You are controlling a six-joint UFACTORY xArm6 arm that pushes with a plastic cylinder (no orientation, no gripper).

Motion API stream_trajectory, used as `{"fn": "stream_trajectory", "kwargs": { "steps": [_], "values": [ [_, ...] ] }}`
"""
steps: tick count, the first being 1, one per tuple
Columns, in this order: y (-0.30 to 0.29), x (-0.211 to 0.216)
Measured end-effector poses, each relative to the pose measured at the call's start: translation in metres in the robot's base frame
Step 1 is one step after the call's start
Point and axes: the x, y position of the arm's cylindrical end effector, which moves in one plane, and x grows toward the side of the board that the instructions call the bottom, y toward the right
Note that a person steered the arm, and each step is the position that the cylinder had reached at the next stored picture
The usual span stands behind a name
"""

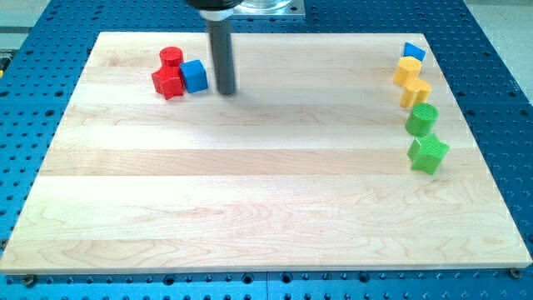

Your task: Move the red star to the bottom of the green star

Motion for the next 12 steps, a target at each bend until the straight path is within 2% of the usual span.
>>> {"fn": "stream_trajectory", "kwargs": {
  "steps": [1,2,3,4,5,6,7,8,9,10,11,12],
  "values": [
    [-0.017,-0.066],
    [-0.093,-0.055],
    [-0.117,0.044],
    [-0.083,0.102],
    [-0.128,0.089],
    [-0.156,0.130],
    [-0.054,0.187],
    [-0.042,0.205],
    [-0.081,0.174],
    [-0.085,0.154],
    [0.001,0.173],
    [-0.010,0.172]
  ]
}}
